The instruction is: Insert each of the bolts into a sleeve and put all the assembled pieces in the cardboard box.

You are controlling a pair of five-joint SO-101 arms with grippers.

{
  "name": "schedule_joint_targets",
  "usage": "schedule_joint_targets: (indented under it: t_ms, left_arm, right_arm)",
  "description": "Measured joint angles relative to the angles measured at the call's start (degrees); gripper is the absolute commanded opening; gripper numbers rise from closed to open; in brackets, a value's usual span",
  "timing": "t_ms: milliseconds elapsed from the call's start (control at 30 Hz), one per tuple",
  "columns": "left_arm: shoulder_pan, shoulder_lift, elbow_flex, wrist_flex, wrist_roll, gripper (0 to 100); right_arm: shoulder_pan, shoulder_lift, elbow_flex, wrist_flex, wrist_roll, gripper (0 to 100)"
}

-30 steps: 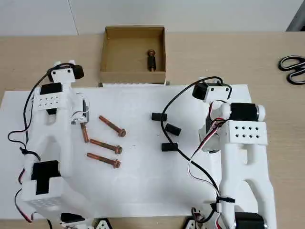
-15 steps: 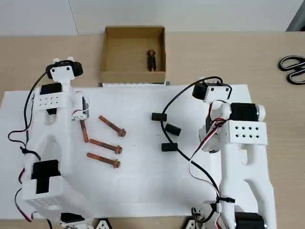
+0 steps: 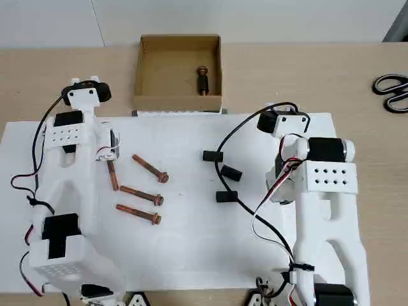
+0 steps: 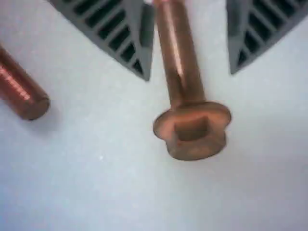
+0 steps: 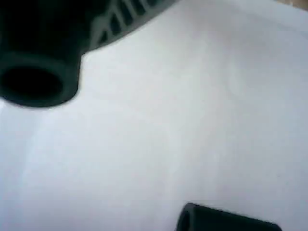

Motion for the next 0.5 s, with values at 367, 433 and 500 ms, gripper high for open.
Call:
schedule_joint_targets:
  t_ms: [367,433,500]
  left_arm:
    - [0.00,5.01,-0.79,0.00,0.00,10]
    - [0.00,5.27,-0.97,-0.18,0.00,10]
    - [0.00,5.27,-0.97,-0.53,0.00,10]
  right_arm:
    - [0.00,0.00,0.00,0.00,0.00,0.4]
    - [0.00,0.00,0.00,0.00,0.00,0.4]
    - [0.00,0.00,0.00,0.00,0.00,0.4]
